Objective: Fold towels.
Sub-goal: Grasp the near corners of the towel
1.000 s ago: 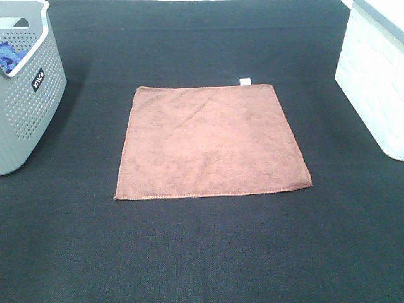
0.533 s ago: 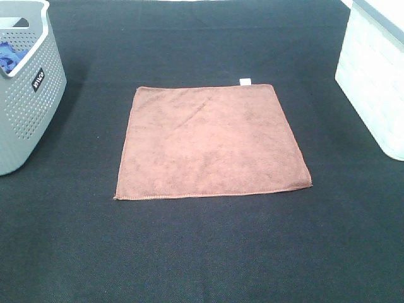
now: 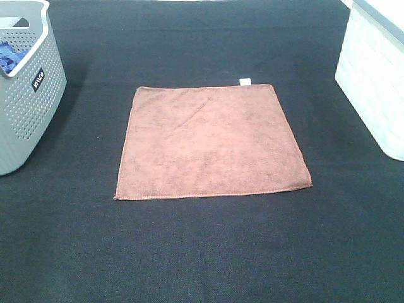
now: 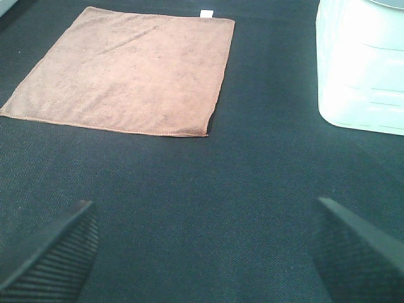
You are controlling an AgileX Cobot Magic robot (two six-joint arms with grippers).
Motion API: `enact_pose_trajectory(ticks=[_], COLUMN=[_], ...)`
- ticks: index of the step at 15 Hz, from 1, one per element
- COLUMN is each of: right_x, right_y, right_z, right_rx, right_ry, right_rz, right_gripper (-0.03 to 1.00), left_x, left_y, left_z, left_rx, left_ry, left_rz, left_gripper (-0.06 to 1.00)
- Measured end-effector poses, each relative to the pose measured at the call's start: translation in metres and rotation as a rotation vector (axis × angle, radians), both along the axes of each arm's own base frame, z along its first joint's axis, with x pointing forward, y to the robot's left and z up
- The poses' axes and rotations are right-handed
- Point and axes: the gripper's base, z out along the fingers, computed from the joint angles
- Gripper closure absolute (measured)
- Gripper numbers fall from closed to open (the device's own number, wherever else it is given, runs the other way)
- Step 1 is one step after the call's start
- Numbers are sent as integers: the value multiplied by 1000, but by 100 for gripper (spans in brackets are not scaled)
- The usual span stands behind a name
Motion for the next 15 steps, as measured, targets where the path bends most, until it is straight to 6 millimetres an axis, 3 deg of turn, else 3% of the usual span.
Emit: enact_pose_trajectory(ticks=[15], right_x=[0], right_y=[0], right_z=[0], right_rx=[0], right_ry=[0], right_rz=[0], right_gripper=[12], left_x=[0], left_y=[0], left_z=[0], left_rx=[0], left_ry=[0], left_rz=[0], left_gripper=[22])
